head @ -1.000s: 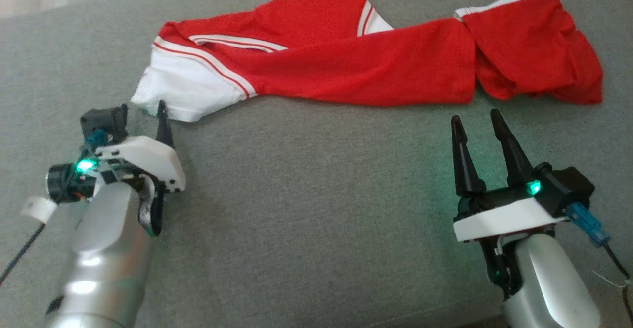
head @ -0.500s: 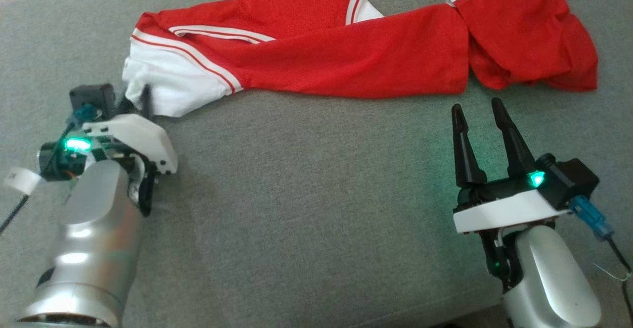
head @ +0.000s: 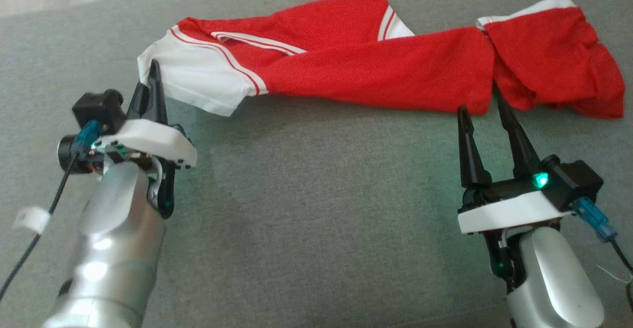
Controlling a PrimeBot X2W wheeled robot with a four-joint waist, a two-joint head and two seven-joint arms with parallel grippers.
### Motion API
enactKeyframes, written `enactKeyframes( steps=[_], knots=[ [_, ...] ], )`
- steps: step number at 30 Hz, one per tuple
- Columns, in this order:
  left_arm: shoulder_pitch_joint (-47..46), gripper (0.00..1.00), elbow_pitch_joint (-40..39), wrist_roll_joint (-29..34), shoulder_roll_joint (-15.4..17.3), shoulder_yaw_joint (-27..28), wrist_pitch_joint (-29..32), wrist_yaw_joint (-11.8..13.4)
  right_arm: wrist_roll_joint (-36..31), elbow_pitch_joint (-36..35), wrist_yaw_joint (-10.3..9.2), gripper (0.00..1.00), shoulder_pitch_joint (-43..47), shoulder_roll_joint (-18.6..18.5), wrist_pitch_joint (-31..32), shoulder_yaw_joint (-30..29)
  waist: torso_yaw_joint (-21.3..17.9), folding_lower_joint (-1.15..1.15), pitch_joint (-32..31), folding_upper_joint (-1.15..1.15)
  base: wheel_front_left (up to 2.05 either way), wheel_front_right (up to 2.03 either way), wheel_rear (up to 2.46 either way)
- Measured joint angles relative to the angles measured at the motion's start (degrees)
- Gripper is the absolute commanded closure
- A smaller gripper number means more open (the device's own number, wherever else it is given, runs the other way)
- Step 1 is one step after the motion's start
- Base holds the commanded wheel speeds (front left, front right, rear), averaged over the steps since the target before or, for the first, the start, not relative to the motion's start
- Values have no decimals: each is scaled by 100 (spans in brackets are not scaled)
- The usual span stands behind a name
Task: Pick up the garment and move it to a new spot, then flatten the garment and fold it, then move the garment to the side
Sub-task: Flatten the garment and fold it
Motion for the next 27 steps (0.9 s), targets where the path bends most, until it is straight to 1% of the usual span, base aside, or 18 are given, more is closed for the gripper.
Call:
enactKeyframes(
  steps=[4, 10, 12, 16, 19, 20, 21, 22, 27],
  knots=[
    [560, 100, -959, 0, -10, 298, -1, 143, -1, 30, 0, 0, 13, 0, 2, -3, 162, 0, -167, 0, 0, 0, 0],
    [1522, 100, -2053, 2, -10, 701, -2, 299, -44, 65, 0, 0, 229, 0, 45, 4, 401, -1, -465, 0, 0, 0, 0],
    [1854, 100, -2261, 14, -2, 720, -11, 343, -44, 82, 0, 0, 311, 0, 82, 8, 481, -1, -561, 0, 0, 0, 0],
    [2464, 100, -2449, 13, -10, 660, 19, 336, -44, 85, 0, 0, 376, 0, 138, 9, 639, -1, -723, 0, 0, 0, 0],
    [2687, 100, -2498, 31, -8, 558, 151, 336, -43, 86, 0, 0, 378, 0, 189, 3, 716, -1, -779, 0, 0, 0, 0],
    [2772, 85, -2513, 77, -10, 493, 224, 337, -43, 96, 0, 0, 380, 0, 199, 4, 747, -1, -808, 0, 0, 0, 0],
    [2848, 4, -2527, 109, -24, 450, 293, 342, -43, 109, 0, 0, 381, 1, 234, 5, 775, -1, -835, 0, 0, 0, 0],
    [2904, 0, -2537, 126, -31, 389, 367, 342, -43, 130, 0, 0, 389, 0, 240, 2, 798, -1, -860, 0, 0, 0, 0],
    [3084, 0, -2720, 194, -85, 294, 334, 403, -43, 214, 0, 0, 502, 1, 256, 3, 871, -1, -967, 0, 0, 0, 0]
  ],
)
